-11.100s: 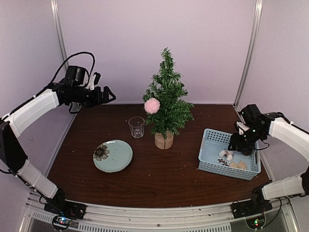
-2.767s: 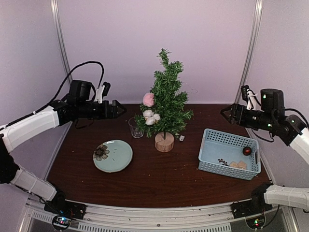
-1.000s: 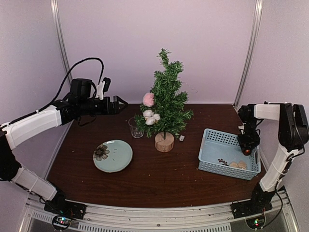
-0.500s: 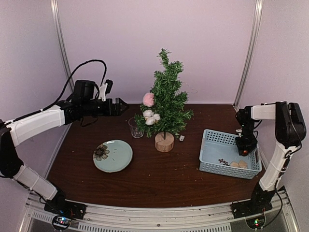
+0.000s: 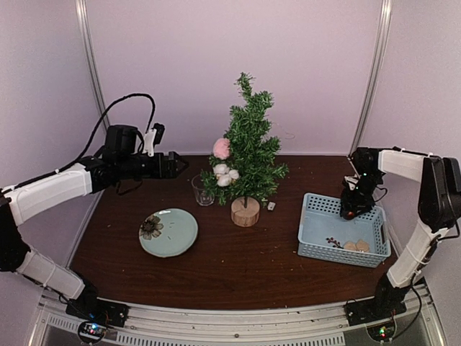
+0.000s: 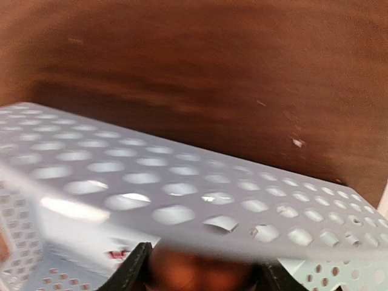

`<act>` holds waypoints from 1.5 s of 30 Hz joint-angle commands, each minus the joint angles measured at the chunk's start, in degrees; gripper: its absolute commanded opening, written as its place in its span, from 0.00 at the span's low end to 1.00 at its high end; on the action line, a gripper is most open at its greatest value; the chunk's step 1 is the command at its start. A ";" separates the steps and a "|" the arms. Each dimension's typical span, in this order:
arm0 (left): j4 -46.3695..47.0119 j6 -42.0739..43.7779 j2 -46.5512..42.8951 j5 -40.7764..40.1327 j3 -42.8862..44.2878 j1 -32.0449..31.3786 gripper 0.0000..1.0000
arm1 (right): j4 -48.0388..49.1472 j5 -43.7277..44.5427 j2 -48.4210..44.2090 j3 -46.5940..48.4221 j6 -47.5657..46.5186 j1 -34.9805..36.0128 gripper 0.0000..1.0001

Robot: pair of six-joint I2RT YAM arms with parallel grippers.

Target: Decorate the small christmas tree

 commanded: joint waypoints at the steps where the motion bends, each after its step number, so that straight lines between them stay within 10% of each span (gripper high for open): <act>1: 4.82 2.84 -4.79 -1.38 -3.85 -0.33 0.98 | 2.89 -10.90 -4.23 2.44 2.65 2.32 0.40; 26: 6.16 21.57 -15.83 1.25 -12.57 -12.85 0.96 | 23.24 -45.47 -23.32 6.89 16.33 21.77 0.38; 35: 8.14 24.64 -11.96 0.96 -7.68 -17.40 0.77 | 45.18 -49.75 -22.26 7.79 33.60 26.76 0.38; 45: 13.30 25.39 -3.71 2.32 -0.81 -20.09 0.57 | 48.12 -50.72 -20.85 9.59 36.76 30.38 0.37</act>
